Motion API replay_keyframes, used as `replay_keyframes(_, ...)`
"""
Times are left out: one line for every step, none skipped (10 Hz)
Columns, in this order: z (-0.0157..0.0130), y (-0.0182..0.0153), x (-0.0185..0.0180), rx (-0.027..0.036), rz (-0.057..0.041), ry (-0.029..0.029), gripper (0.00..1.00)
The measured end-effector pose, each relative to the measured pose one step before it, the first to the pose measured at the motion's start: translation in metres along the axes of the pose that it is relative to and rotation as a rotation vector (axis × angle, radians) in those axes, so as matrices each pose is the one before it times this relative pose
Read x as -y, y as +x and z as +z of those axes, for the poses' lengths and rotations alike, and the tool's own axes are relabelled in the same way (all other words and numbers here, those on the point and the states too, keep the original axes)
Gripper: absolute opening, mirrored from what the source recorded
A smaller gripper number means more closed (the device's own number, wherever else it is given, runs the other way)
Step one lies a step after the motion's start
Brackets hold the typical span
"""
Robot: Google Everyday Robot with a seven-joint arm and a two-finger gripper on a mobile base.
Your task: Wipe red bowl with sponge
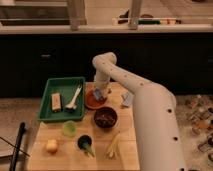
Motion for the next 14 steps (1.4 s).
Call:
replay_keyframes(0.00212, -0.00484, 0.00489, 0.00682, -0.02239, -0.00522, 0.00)
replay_keyframes(0.00148, -0.00394, 0.00439, 0.00515, -0.01827, -0.00322, 0.00)
replay_keyframes(0.00232, -0.00717, 0.00633, 0.01082, -0.03026, -0.00336, 0.00)
replay_keyframes(0.00135, -0.00455, 0.00068, 0.00927, -0.02019, -0.00320, 0.00)
replay_keyframes(0.00073, -0.00511, -0.00140, 0.00772, -0.01631, -0.00410, 0.00)
replay_keyframes(0.00134, -0.00866, -0.00309, 0.00709, -0.01719, -0.00969, 0.00)
replay_keyframes(0.00058, -0.00800, -0.00374, 0.00584, -0.01036, -0.00852, 0.00)
replay_keyframes(0.00166, -0.00623, -0.00564, 0.00440, -0.00540, -0.01199, 0.00)
replay_keyframes(0.00101, -0.00280, -0.00494, 0.00384, 0.00009, -0.01175, 0.00)
replay_keyframes(0.00115, -0.00275, -0.00472, 0.00341, 0.00028, -0.01949, 0.00)
replay_keyframes(-0.00018, -0.00052, -0.00413, -0.00026, 0.00471, -0.01457, 0.00)
replay_keyframes(-0.00007, 0.00143, -0.00513, -0.00371, 0.00899, -0.00971, 0.00)
replay_keyframes(-0.00509, 0.00853, -0.00719, -0.01643, 0.02013, -0.00462, 0.00)
replay_keyframes(-0.00390, 0.00837, -0.00135, -0.01371, 0.01271, -0.00089, 0.00)
